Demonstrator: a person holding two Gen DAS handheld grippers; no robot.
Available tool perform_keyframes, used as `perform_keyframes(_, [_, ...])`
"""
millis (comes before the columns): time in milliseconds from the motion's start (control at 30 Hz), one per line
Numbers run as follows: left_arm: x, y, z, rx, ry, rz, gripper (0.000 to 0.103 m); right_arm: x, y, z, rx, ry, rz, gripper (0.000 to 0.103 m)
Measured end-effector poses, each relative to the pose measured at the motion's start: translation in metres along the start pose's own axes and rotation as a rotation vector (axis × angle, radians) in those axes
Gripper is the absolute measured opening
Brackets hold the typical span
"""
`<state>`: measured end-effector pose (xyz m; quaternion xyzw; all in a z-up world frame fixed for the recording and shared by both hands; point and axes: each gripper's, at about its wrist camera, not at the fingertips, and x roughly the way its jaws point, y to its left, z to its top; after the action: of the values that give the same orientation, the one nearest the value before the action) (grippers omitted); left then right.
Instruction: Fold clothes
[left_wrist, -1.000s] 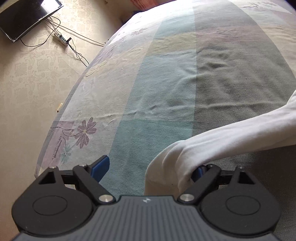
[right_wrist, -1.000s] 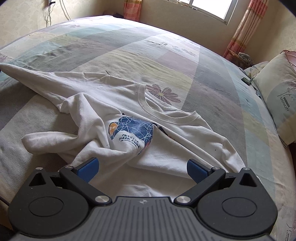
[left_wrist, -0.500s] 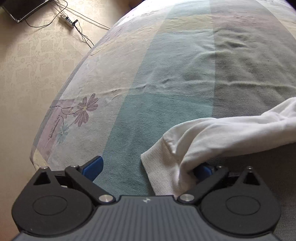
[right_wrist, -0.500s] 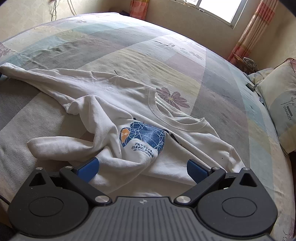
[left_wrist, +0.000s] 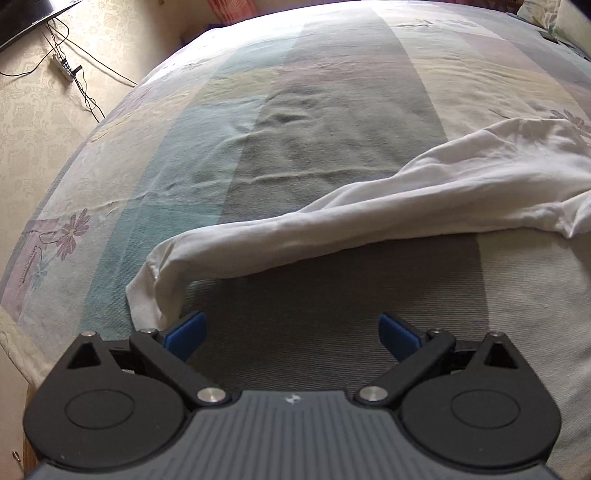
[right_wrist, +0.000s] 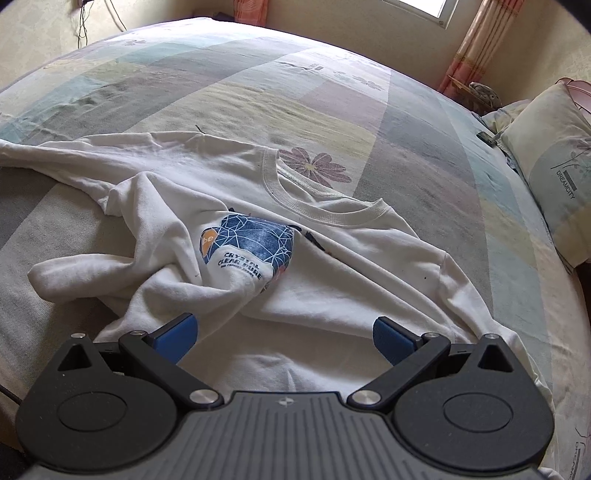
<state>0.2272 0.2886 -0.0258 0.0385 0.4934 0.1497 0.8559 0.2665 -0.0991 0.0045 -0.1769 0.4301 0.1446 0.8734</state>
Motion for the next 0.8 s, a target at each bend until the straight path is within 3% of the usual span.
perform_keyframes(100, [-0.016,-0.034,0.001,-0.051,-0.023,-0.143,0.100,0.002,-0.017,-0.011,0.014,0.018,0.014,0.103])
perform_keyframes(200, [-0.031,-0.070,0.005,-0.049,-0.055,-0.230,0.100,0.007,-0.033,-0.025,0.027,0.050,0.040,0.103])
perform_keyframes(367, [-0.059,-0.112,0.013,-0.073,-0.103,-0.263,0.100,0.019,-0.056,-0.057,0.021,0.109,0.108,0.103])
perform_keyframes(533, [-0.085,-0.144,0.014,-0.091,-0.112,-0.356,0.100,0.036,-0.076,-0.089,0.057,0.167,0.213,0.103])
perform_keyframes(633, [-0.097,-0.163,0.011,-0.067,-0.125,-0.380,0.099,0.036,-0.088,-0.104,0.119,0.108,0.251,0.103])
perform_keyframes(800, [-0.106,-0.188,0.004,-0.059,-0.106,-0.431,0.098,0.031,-0.092,-0.114,0.093,0.059,0.276,0.103])
